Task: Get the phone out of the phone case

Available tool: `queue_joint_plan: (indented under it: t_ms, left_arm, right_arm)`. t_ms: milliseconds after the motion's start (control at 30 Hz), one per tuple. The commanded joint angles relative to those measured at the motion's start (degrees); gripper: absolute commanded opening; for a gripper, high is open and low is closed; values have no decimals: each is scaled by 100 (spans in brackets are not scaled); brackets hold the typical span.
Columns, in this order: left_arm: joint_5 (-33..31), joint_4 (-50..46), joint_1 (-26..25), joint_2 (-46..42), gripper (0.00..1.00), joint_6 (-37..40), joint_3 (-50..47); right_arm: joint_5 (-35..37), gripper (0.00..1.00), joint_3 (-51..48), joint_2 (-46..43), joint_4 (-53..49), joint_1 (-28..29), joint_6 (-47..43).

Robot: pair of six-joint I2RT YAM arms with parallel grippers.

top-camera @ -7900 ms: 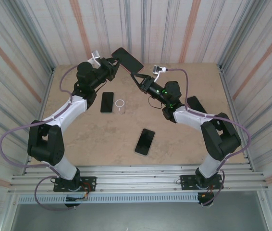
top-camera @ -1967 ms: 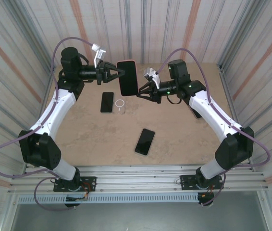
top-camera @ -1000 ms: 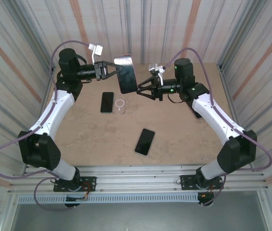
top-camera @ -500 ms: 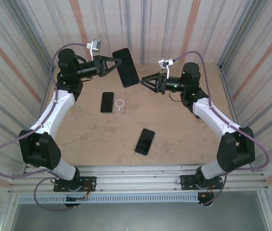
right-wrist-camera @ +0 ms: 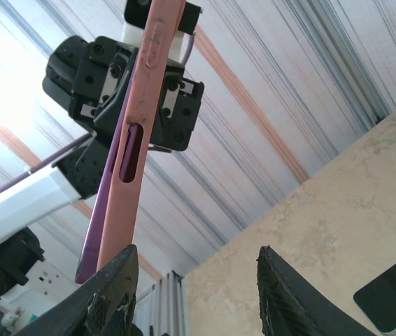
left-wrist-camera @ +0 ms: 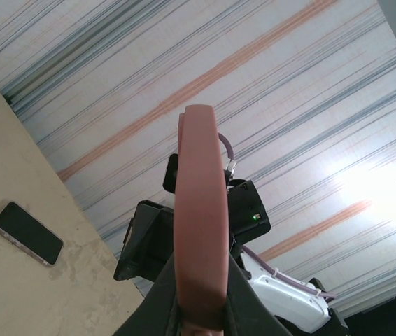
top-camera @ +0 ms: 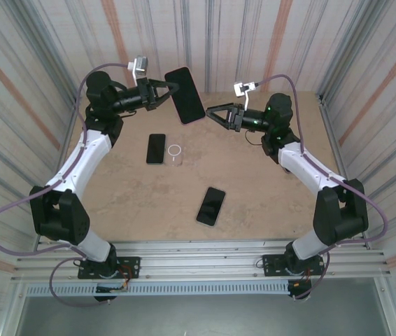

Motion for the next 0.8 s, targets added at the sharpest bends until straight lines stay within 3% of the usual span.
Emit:
queue_joint_plan:
  t_ms: [0,367,767]
  left_arm:
    - [-166,291,-25,29,0,-41,-16]
    - [-256,298,-17,-23,0,20,-88]
    - [-315,727,-41,-24,0,-349,-145]
  right_arm:
    - [8,47,-80,32,538,-14,358]
    - [-61,46,-154,62,708,-21,541]
    - [-107,45,30,177,-84,144,69]
